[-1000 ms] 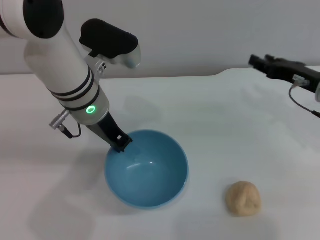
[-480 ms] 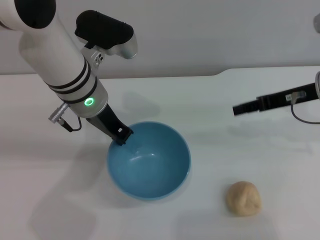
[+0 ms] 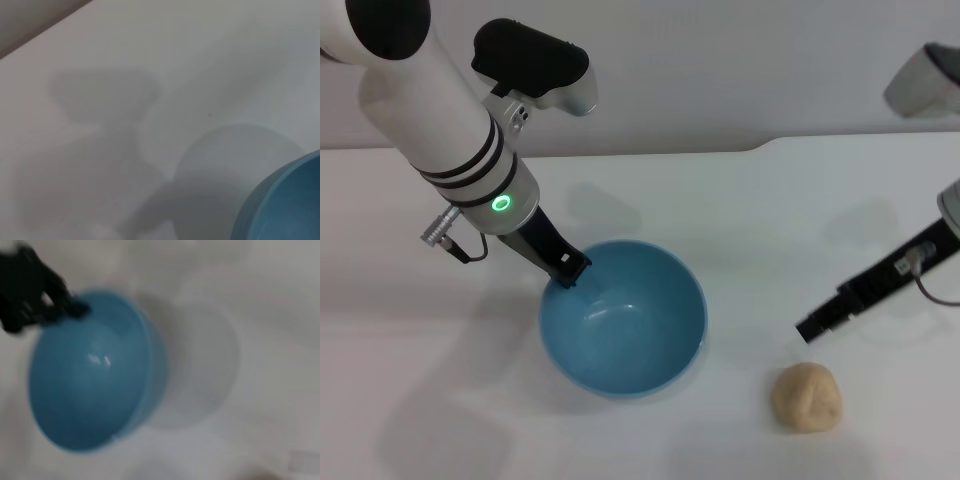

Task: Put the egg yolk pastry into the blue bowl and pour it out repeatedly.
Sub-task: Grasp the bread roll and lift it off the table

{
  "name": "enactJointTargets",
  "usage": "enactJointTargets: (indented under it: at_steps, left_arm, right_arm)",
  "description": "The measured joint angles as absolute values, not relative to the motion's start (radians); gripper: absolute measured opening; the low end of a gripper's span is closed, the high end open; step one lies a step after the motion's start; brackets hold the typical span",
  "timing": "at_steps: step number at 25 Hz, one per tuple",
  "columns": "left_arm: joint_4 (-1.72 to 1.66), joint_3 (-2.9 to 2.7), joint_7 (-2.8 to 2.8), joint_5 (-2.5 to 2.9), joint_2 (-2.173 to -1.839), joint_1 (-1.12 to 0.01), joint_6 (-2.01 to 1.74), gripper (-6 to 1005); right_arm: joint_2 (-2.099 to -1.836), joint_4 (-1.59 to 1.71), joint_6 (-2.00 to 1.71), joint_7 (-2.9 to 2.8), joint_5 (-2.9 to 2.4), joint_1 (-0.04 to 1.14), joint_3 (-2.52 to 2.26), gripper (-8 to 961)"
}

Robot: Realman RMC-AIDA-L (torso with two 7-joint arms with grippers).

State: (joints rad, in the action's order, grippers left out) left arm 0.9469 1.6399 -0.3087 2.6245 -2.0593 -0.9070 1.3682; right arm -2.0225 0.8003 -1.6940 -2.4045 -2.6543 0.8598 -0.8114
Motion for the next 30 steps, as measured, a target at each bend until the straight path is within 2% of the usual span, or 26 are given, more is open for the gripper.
enactJointTargets:
  at_steps: [5, 12, 30]
  left_arm:
    - [0.948, 1.636, -0.315, 2.623, -2.061, -0.908, 1.358, -1]
    - [0.948, 1.633, -0.315, 2.623, -2.062, -0.908, 1.357, 0]
    - [0.948, 1.629, -0.328, 2.623, -2.063, -0.905, 1.351, 0]
  right_arm:
    - [-2.033, 0.801, -1.699, -2.473, -2.718, 0.852, -0.871, 325]
    - [-2.065, 0.786, -1.648, -2.482, -2.727, 0.84, -0.888, 321]
    - [-2.071, 0.616, -1.447, -2.535, -2.72, 0.855, -0.963, 312]
